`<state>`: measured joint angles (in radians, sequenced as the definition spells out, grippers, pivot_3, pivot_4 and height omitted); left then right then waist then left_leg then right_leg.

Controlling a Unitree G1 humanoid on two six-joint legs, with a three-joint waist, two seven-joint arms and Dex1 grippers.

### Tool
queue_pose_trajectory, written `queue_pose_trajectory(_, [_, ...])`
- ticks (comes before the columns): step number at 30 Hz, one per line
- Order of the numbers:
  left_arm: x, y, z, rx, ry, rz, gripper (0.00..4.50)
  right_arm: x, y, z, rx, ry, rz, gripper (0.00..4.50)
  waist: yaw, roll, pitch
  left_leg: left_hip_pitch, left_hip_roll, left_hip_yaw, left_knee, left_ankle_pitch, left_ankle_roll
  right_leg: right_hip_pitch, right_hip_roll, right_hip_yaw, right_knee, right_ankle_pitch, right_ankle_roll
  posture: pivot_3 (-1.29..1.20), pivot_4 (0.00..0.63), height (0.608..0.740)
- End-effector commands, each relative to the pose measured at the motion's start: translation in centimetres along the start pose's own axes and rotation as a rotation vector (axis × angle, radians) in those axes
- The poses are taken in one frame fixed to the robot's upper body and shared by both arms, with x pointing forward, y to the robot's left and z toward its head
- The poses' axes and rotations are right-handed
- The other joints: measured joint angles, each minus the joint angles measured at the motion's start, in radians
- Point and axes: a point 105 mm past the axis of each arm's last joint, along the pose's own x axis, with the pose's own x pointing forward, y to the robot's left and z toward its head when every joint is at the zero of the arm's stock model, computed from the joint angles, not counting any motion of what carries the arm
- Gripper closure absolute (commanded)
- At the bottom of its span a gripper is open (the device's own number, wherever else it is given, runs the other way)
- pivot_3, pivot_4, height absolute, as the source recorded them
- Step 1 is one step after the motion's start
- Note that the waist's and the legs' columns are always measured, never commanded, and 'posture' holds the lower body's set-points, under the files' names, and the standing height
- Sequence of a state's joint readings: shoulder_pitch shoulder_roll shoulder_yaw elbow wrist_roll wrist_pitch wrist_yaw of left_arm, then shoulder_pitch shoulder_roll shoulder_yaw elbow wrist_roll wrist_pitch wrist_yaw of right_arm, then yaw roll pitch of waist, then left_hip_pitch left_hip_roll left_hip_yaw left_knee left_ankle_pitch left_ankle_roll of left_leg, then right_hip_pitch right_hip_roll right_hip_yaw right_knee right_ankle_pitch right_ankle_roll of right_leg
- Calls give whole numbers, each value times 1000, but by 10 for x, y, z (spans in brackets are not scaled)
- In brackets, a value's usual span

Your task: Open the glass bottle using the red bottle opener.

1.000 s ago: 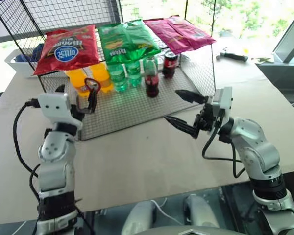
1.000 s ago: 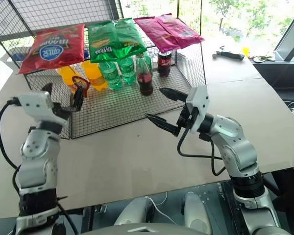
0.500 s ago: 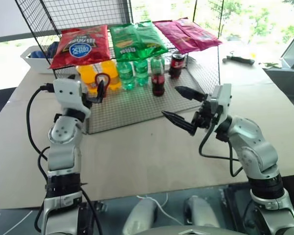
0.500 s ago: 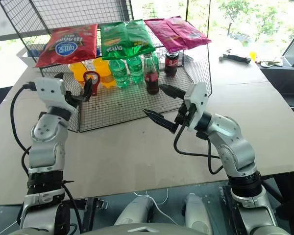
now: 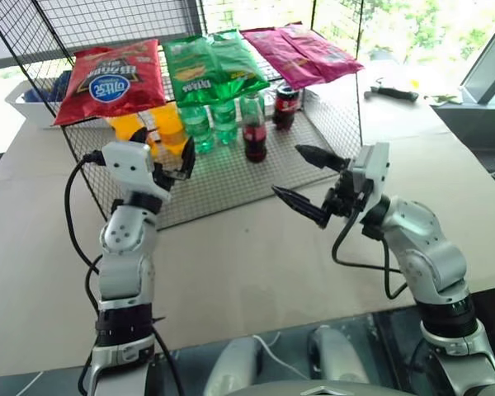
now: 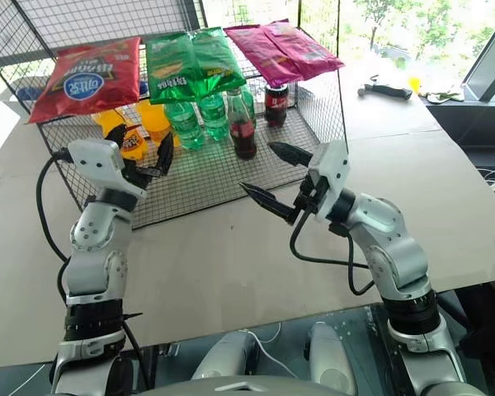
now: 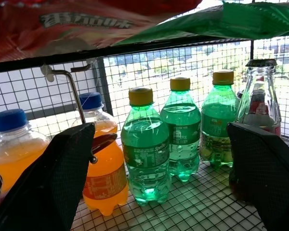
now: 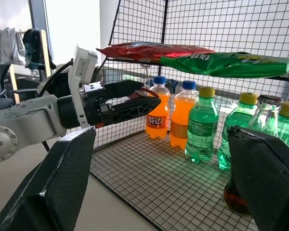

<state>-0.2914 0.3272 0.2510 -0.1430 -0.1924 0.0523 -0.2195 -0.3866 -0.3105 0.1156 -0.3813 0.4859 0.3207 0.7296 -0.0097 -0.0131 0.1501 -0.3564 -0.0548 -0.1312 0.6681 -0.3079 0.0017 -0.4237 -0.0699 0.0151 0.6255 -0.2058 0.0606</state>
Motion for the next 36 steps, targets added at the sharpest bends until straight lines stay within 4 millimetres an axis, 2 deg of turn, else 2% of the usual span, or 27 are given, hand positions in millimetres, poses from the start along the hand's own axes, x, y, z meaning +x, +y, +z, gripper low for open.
queue_pose_trajectory(1, [2, 12, 9, 35, -28, 51, 0, -1, 1, 8, -32, -33, 4, 111, 0, 0, 0, 0, 0, 0, 0, 0, 0, 0, 0, 0, 0, 0, 0, 0, 150, 740])
queue_pose_trajectory(7, [7, 24, 3, 12, -17, 130, 0, -3, 0, 6, -36, -25, 1, 111, 0, 0, 0, 0, -1, -1, 1, 0, 0, 0, 0, -1, 1, 0, 0, 0, 150, 740])
queue_pose_trajectory(20, [26, 20, -18, -14, 35, 110, 0, -3, -2, 5, -52, -24, -13, 111, -1, 0, 0, -1, -2, -1, 1, 0, 0, -1, 0, -1, 0, 0, 0, 0, 150, 740])
queue_pose_trajectory(21, [26, 20, -18, -13, 35, 115, 507, -3, -2, 5, -52, -24, -14, 0, -1, 0, 0, -2, -2, -1, 1, 0, 0, -1, 0, -1, 0, 0, 0, 0, 150, 740])
queue_pose_trajectory(22, [26, 21, -19, -14, 35, 117, 592, -3, -2, 5, -53, -24, -15, 0, -2, 0, 0, -3, -2, -1, 1, 0, 0, -2, 0, -1, 0, 0, 0, 0, 150, 740])
queue_pose_trajectory(25, [27, 20, -20, -14, 34, 119, 2045, -3, -2, 6, -55, -25, -16, 0, -2, 0, 0, -5, -1, 0, 1, 0, 0, -6, 0, 0, 1, 0, 0, 0, 150, 740])
queue_pose_trajectory(26, [26, 19, -20, -14, 35, 117, 2356, -3, -2, 6, -56, -25, -17, 0, -2, 0, 0, -6, -2, 0, 1, 0, 0, -6, 0, 0, 1, 0, 0, 0, 150, 740])
queue_pose_trajectory(30, [25, 18, -23, -12, 39, 116, 4335, -3, -2, 5, -58, -25, -19, 0, 0, 0, 0, -6, -2, 0, 1, 0, 0, -6, 0, 0, 1, 0, 0, 0, 150, 740])
queue_pose_trajectory(31, [25, 18, -23, -11, 38, 116, 4467, -3, -2, 5, -59, -25, -19, 0, 2, 0, 0, -6, -2, 0, 1, 0, 0, -6, 0, 0, 1, 0, 0, 0, 150, 740])
queue_pose_trajectory(34, [24, 18, -22, 19, 35, 124, 4467, -2, -2, 5, -59, -25, -21, 0, 5, -1, 0, -6, -2, 0, 1, 0, 0, -6, 0, -1, 1, 0, 0, 0, 150, 740])
queue_pose_trajectory(36, [22, 23, -19, 105, 30, 159, 4467, -2, -2, 5, -59, -25, -20, 0, 5, -1, 0, -6, -2, 0, 1, 0, 0, -6, 0, 0, 1, 0, 0, 0, 150, 740])
